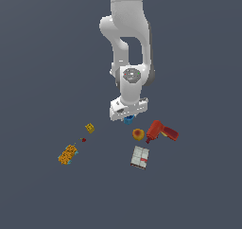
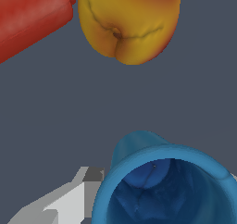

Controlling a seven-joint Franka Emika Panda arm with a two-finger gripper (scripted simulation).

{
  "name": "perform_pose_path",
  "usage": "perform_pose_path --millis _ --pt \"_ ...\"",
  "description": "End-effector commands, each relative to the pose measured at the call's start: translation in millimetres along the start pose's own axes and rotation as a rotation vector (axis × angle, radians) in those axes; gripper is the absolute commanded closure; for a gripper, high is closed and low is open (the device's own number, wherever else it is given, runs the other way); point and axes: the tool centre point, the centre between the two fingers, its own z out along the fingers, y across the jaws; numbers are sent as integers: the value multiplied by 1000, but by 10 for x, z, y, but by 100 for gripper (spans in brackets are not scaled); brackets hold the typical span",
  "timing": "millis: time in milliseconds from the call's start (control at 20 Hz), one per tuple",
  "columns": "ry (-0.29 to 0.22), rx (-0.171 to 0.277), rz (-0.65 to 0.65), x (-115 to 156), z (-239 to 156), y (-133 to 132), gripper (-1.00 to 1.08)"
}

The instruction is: Pick up a designated object from a clutter of objects.

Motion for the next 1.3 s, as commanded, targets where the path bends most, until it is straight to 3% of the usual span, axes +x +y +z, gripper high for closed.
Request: perform_pose_path --millis 0,650,1250 --pt "-1 1 -1 -1 10 -4 108" --pt "0 0 0 -26 -214 51 108" --pt "0 1 -1 -118 -1053 237 108"
